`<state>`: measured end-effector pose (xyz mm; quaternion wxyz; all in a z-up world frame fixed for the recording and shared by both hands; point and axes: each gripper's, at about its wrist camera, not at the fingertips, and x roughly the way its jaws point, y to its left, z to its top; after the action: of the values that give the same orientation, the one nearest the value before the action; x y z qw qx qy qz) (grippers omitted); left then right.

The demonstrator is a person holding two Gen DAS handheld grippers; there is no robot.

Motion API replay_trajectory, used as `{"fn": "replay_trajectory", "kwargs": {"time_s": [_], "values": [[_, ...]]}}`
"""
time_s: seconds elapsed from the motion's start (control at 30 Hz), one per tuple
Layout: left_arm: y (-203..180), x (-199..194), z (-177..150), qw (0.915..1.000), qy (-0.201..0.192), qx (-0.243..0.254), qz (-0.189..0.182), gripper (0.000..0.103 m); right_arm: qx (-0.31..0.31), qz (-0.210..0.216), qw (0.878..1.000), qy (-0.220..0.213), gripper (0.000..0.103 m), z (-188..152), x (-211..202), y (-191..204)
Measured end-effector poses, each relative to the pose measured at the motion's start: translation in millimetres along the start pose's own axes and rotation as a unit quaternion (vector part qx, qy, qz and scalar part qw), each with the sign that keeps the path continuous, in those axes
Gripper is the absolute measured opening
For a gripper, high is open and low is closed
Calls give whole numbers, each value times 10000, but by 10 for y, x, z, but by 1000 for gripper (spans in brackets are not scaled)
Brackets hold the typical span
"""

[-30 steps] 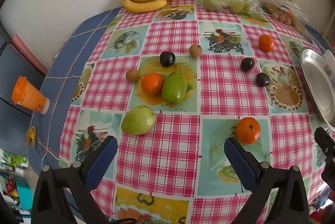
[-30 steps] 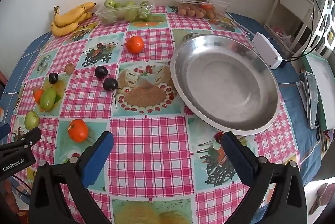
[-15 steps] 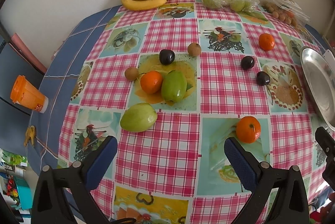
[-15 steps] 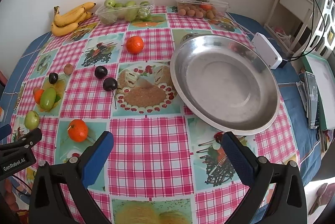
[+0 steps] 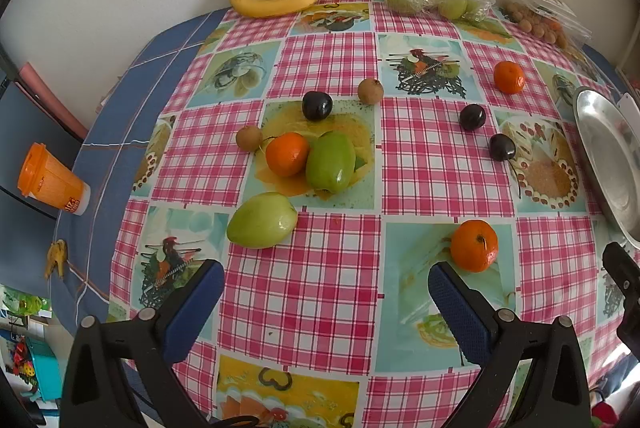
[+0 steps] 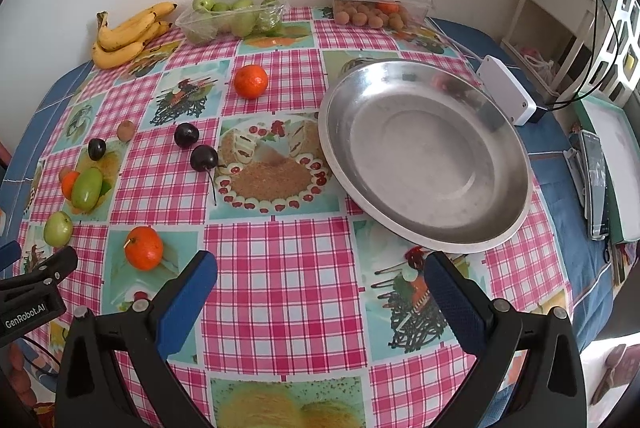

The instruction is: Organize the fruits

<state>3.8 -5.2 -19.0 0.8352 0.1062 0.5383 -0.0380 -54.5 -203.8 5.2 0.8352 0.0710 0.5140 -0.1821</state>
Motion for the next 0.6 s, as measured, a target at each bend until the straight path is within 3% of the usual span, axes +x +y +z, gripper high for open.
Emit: {"fn": "replay_trajectory", "kwargs": {"time_s": [0.6], "values": [[3,6,2,10000,17,4,-8,103,-8,-18,10000,-12,103,-1,-18,-10]]}}
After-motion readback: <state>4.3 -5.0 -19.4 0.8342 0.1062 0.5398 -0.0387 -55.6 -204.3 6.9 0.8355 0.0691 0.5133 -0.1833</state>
